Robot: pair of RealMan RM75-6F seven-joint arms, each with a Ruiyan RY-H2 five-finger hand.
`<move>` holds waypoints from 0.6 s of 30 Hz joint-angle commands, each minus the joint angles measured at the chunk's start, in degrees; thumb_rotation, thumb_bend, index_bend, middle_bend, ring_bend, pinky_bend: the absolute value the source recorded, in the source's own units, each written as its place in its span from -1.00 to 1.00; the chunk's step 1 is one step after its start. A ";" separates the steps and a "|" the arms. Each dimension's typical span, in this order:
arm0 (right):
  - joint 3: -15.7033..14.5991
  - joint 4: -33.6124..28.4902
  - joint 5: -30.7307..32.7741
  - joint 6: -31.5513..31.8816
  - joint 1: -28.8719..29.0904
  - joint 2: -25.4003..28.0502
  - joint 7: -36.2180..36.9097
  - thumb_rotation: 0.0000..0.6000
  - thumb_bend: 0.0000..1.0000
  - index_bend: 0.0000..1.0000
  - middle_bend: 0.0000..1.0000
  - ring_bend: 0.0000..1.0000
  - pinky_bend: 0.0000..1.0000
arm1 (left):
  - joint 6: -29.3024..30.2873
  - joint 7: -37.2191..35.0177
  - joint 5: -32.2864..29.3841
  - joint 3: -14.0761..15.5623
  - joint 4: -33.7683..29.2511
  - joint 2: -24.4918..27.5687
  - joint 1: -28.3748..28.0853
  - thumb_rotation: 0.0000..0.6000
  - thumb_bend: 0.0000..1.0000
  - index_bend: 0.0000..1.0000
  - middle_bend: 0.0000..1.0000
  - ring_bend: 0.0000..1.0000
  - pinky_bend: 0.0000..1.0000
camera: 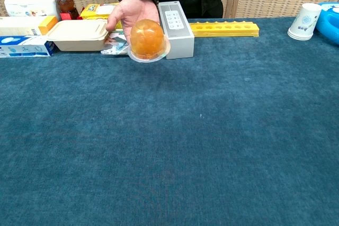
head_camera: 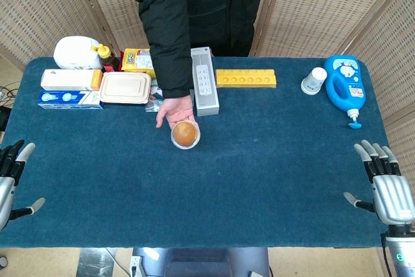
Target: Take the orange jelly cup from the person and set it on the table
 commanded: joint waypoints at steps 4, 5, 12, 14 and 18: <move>0.17 -0.36 -0.30 -1.18 0.84 -0.28 -0.43 1.00 -0.87 -0.98 -0.99 -1.00 -1.00 | -0.18 -0.13 -0.52 -0.11 -0.18 0.08 -0.07 1.00 -0.95 -1.00 -1.00 -1.00 -0.97; 0.26 -0.65 -0.48 -1.35 1.07 -0.31 -0.55 1.00 -0.87 -0.98 -0.99 -1.00 -1.00 | -0.17 -0.18 -0.56 -0.13 -0.20 0.11 -0.07 1.00 -0.95 -1.00 -1.00 -1.00 -0.97; 2.44 -7.99 -4.69 -5.74 6.81 0.80 -7.39 1.00 -0.85 -0.96 -0.98 -1.00 -1.00 | -0.44 -0.49 -0.39 -0.08 -0.19 0.19 -0.16 1.00 -0.95 -1.00 -1.00 -1.00 -0.97; 3.71 -11.65 -4.64 -8.88 9.49 1.38 -9.95 1.00 -0.85 -0.96 -0.98 -1.00 -1.00 | -0.71 -0.56 -0.55 -0.07 -0.22 0.25 -0.26 1.00 -0.95 -1.00 -1.00 -1.00 -0.97; 6.71 -19.23 -2.42 -16.18 15.42 1.64 -14.10 1.00 -0.84 -0.93 -0.97 -1.00 -1.00 | -0.77 -0.86 -0.59 -0.05 -0.28 0.42 -0.26 1.00 -0.95 -1.00 -1.00 -1.00 -0.97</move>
